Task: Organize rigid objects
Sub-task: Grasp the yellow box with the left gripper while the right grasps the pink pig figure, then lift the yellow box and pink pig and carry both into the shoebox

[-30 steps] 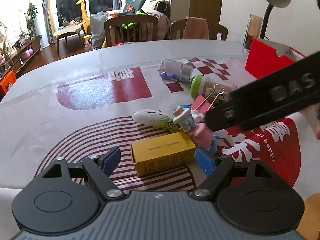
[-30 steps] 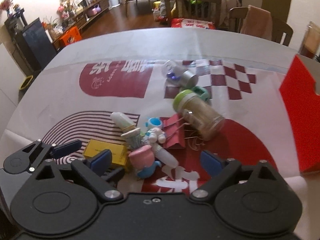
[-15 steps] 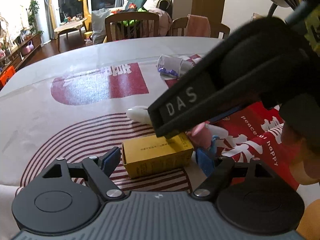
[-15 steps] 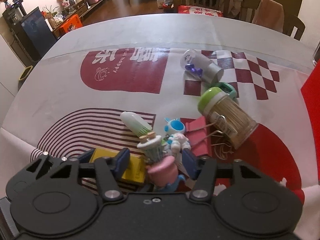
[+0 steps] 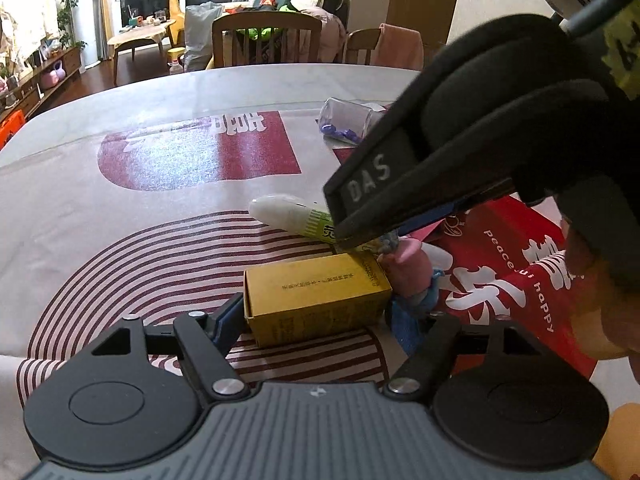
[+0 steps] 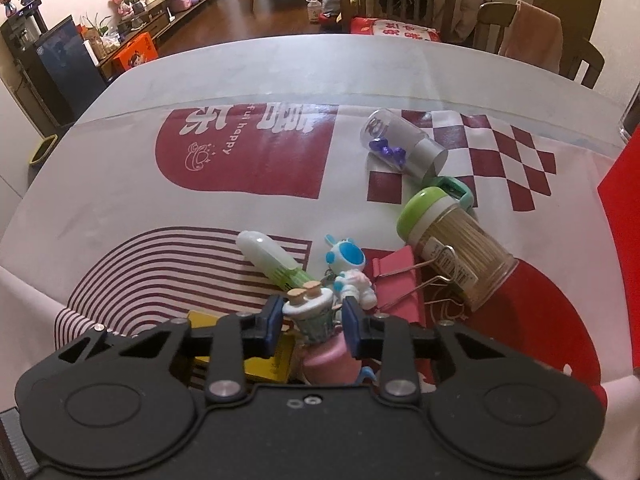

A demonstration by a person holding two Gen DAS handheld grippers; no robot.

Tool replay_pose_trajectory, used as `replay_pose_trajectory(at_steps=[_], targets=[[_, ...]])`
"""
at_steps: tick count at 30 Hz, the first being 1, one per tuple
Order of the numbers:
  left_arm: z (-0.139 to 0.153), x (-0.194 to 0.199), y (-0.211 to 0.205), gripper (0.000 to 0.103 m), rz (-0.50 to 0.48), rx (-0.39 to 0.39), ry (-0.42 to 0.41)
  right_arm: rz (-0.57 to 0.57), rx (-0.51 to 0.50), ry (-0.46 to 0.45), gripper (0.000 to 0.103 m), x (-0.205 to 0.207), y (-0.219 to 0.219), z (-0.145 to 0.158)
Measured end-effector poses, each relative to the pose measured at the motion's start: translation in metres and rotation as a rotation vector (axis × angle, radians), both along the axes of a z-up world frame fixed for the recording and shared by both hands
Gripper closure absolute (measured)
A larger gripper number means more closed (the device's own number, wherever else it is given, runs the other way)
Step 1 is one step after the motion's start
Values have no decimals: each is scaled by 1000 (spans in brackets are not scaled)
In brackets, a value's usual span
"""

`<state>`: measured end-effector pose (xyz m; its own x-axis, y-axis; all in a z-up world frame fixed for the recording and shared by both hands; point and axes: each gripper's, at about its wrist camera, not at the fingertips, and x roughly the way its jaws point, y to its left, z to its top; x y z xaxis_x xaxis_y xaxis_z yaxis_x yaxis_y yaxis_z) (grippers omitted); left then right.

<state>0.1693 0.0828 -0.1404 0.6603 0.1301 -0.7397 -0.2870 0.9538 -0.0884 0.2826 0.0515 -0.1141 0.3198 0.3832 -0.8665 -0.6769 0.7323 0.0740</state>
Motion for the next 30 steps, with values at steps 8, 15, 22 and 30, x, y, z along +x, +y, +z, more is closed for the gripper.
replay_pose_trajectory(at_steps=[8, 15, 22, 30], targets=[[3, -2, 4, 29, -5, -2, -5, -50, 84, 14, 73, -4, -31, 18], [10, -9, 3, 29, -18, 3, -8, -138, 150, 32, 77, -4, -72, 25], [27, -11, 0, 30, -35, -18, -4, -191, 209, 22, 77, -5, -107, 45], [60, -11, -16, 31, -97, -3, -58, -213, 265, -23, 77, 2, -149, 80]])
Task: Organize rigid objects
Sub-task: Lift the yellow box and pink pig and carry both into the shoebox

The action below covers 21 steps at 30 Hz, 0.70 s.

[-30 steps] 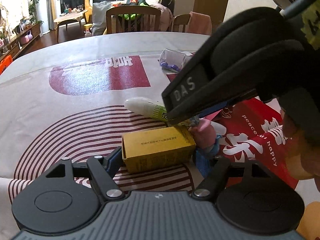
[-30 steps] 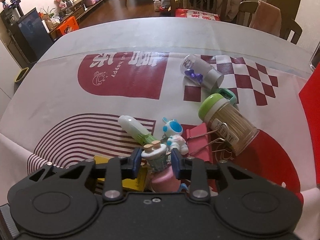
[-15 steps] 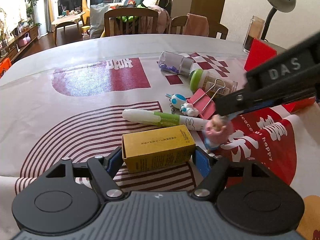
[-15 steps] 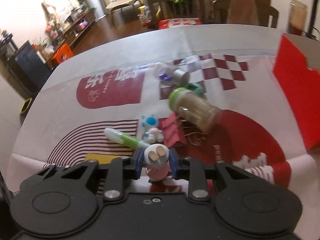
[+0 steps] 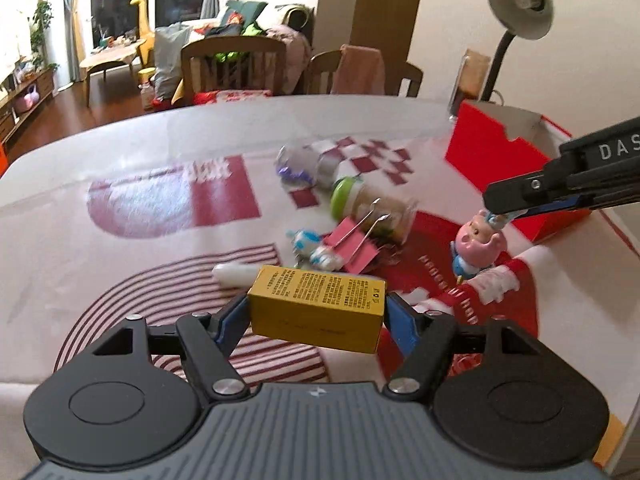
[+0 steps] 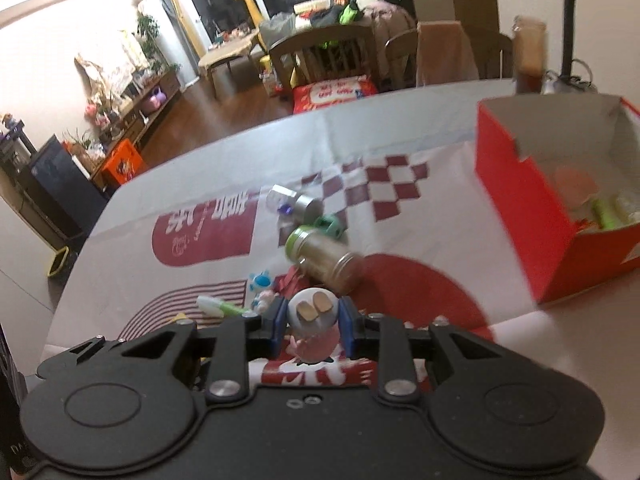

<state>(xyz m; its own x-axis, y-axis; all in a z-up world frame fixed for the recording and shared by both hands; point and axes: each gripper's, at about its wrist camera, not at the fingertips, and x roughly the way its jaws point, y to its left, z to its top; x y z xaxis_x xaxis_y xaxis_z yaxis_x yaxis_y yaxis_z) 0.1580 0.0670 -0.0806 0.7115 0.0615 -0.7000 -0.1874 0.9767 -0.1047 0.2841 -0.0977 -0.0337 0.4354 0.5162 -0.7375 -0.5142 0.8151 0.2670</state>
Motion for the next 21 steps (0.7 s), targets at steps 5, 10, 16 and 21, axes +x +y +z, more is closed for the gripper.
replay_pose_trajectory(at_steps=[5, 10, 16, 21], targets=[[25, 9, -14, 31, -27, 18, -37, -40, 22, -36, 77, 14, -34, 23], [50, 27, -30, 31, -53, 14, -69, -97, 46, -65, 77, 38, -68, 41], [75, 60, -59, 31, -102, 26, -100, -142, 47, -102, 77, 69, -101, 52], [87, 93, -87, 31, -145, 37, -114, -164, 45, -115, 77, 95, -126, 55]])
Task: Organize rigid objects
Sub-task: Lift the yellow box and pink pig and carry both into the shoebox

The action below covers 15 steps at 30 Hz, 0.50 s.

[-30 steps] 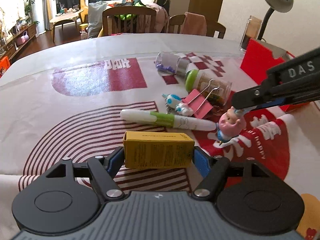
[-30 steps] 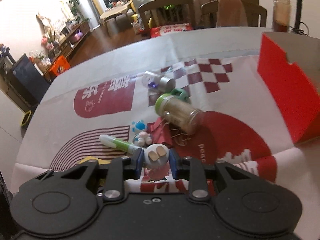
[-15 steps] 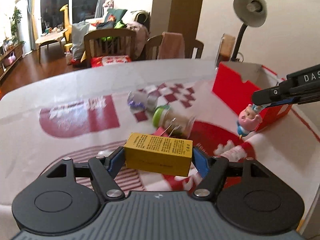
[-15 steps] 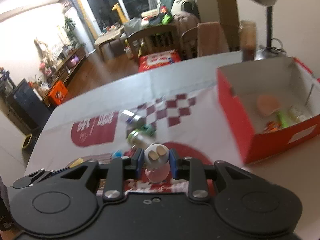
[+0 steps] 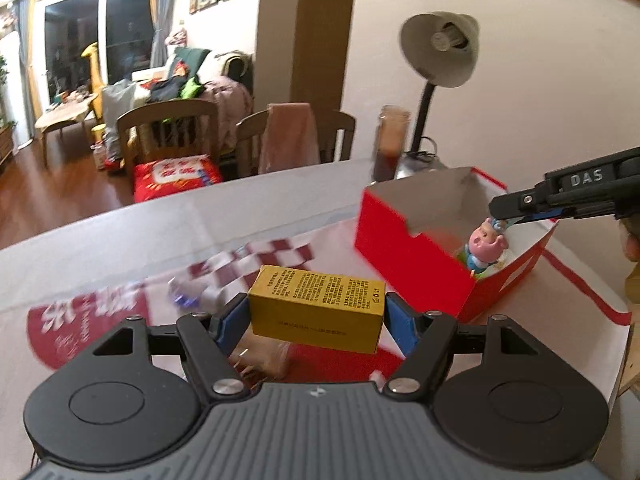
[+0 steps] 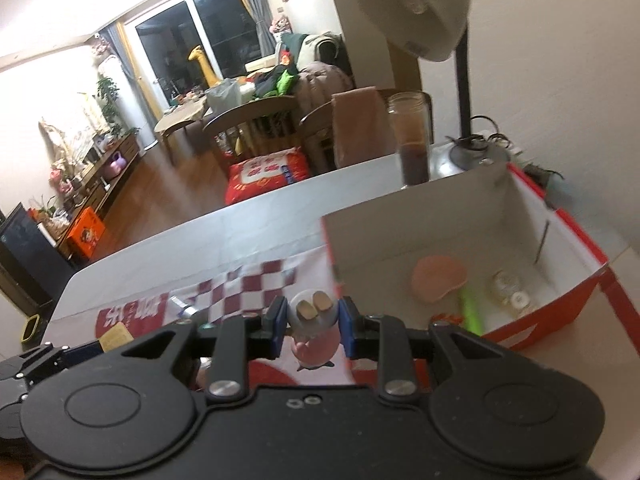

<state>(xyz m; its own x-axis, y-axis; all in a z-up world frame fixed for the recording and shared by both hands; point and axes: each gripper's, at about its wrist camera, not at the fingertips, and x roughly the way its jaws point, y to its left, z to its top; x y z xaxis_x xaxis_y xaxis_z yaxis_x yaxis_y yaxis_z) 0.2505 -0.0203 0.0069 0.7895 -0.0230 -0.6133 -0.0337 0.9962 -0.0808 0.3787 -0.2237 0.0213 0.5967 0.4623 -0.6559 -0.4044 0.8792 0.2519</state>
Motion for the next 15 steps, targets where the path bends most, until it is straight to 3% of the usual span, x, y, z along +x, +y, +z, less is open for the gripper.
replay_pose_trajectory(at_steps=[6, 15], targets=[[3, 42, -38, 31, -63, 26, -1, -27, -4, -2, 77, 35, -31, -2], [-4, 93, -81, 31, -84, 44, 45, -77, -13, 3, 77, 82, -78, -12]])
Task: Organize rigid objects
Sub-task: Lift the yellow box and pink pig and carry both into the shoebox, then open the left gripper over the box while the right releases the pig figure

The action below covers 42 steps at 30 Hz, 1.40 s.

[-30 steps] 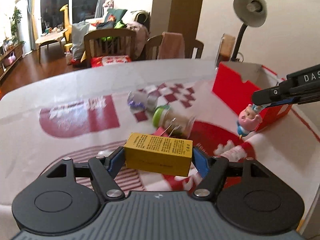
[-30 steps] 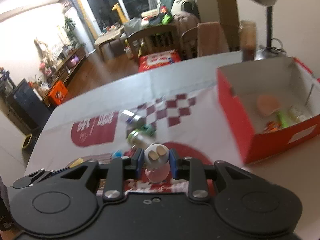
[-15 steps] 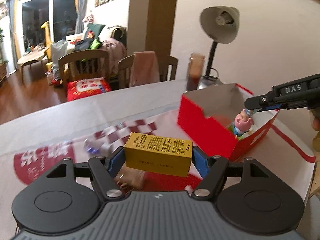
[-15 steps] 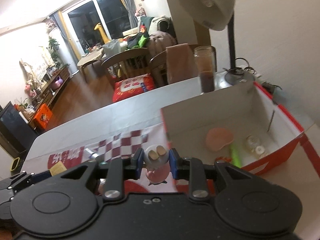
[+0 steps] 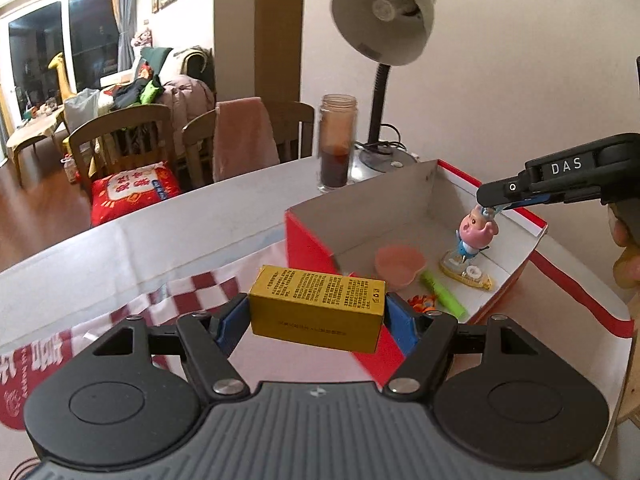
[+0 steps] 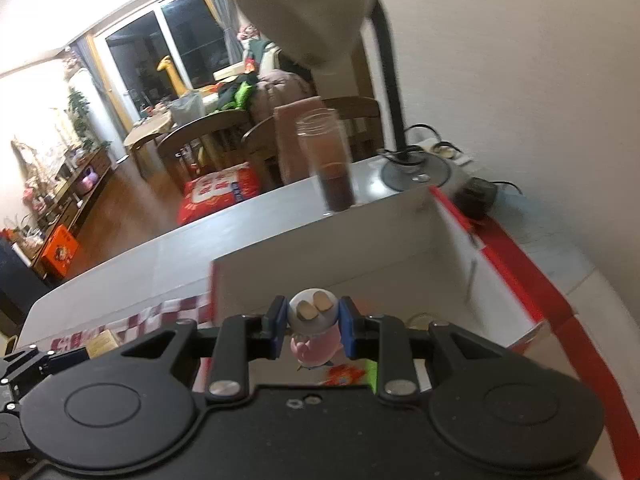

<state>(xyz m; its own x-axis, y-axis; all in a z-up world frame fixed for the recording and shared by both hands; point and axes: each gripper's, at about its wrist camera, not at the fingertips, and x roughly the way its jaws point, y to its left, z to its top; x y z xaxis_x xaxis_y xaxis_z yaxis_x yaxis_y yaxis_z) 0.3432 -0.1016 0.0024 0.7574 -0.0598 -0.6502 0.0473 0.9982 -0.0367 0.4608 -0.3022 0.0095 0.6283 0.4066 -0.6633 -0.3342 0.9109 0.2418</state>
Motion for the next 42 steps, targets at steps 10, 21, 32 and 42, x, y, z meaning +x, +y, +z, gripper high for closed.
replay_pose_trajectory(at_steps=[10, 21, 32, 42], targets=[[-8, 62, -59, 31, -64, 20, 57, -32, -28, 47, 77, 34, -38, -26], [-43, 112, -101, 31, -96, 87, 150, 30, -29, 147, 77, 50, -40, -54], [-71, 144, -119, 31, -75, 123, 304, 91, -47, 198, 77, 66, -37, -78], [-88, 156, -120, 31, -57, 133, 411, 80, -83, 222, 77, 80, -35, -88]])
